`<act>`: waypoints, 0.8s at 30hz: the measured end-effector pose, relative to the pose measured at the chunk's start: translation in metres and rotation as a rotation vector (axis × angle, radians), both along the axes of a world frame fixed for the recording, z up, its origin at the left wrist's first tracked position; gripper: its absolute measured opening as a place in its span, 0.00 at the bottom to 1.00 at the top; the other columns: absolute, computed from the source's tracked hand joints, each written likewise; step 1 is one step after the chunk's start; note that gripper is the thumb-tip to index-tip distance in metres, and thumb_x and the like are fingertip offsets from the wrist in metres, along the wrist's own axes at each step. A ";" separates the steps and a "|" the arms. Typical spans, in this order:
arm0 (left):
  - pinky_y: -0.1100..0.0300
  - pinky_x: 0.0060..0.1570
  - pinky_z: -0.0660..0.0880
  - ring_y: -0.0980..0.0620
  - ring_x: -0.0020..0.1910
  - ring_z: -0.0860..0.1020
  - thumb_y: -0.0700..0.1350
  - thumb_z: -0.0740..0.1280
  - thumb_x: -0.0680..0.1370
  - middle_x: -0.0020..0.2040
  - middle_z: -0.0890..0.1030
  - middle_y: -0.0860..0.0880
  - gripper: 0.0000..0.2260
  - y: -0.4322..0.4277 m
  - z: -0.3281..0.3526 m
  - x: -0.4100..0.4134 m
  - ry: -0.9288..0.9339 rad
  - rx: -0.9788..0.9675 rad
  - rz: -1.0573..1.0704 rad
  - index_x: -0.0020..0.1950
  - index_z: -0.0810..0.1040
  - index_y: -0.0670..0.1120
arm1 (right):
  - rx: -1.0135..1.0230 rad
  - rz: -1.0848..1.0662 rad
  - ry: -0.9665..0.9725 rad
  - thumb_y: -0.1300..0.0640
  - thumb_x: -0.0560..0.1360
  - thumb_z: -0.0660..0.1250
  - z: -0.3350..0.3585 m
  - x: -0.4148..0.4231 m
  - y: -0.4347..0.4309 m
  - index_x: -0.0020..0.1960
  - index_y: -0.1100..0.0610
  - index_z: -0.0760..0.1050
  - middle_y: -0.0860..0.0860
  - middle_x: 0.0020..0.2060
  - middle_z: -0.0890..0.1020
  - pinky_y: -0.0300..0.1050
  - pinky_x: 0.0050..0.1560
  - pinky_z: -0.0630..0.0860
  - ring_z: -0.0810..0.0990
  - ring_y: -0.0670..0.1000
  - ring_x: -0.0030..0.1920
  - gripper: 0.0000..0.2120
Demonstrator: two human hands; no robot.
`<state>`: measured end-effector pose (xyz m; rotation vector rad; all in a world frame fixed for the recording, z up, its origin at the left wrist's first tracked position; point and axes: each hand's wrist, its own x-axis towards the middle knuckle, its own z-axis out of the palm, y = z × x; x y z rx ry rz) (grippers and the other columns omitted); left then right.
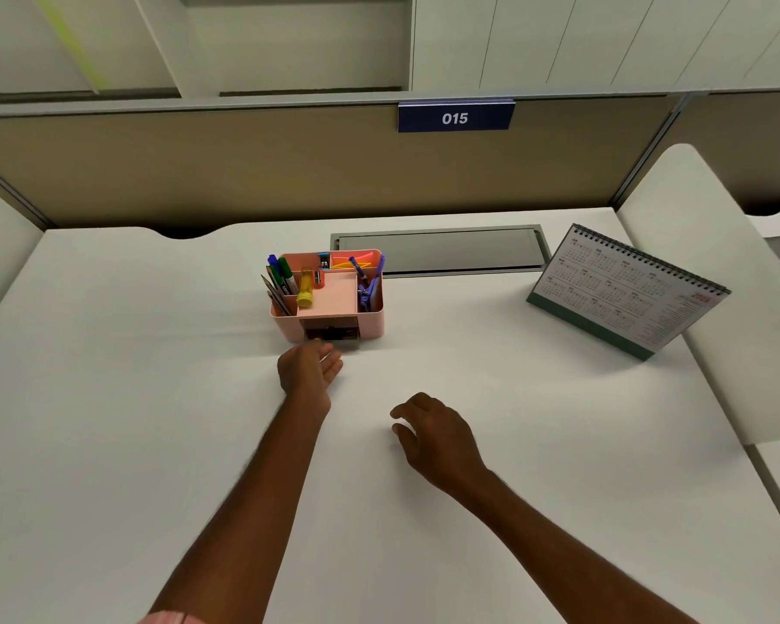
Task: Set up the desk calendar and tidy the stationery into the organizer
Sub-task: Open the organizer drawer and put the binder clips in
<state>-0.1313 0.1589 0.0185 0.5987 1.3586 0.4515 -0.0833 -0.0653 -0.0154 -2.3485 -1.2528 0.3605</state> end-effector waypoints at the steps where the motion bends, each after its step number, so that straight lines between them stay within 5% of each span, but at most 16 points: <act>1: 0.43 0.70 0.75 0.35 0.70 0.77 0.40 0.63 0.85 0.73 0.76 0.37 0.19 -0.001 0.000 0.000 -0.020 -0.003 0.002 0.75 0.69 0.36 | -0.002 0.001 0.001 0.51 0.79 0.68 0.000 0.000 0.000 0.60 0.49 0.80 0.46 0.55 0.81 0.48 0.48 0.78 0.81 0.53 0.53 0.11; 10: 0.42 0.65 0.79 0.37 0.64 0.81 0.45 0.65 0.84 0.67 0.81 0.40 0.16 -0.003 -0.001 0.000 -0.073 0.036 0.000 0.70 0.74 0.41 | -0.010 0.002 0.003 0.50 0.79 0.67 -0.002 0.002 -0.001 0.61 0.48 0.79 0.46 0.55 0.80 0.48 0.49 0.78 0.81 0.52 0.54 0.11; 24: 0.41 0.68 0.76 0.38 0.67 0.79 0.47 0.62 0.85 0.70 0.79 0.41 0.19 0.002 -0.005 0.005 -0.103 0.033 0.007 0.75 0.71 0.42 | -0.010 0.002 0.016 0.51 0.80 0.66 -0.002 0.005 -0.002 0.61 0.48 0.80 0.46 0.56 0.80 0.47 0.50 0.76 0.81 0.51 0.54 0.11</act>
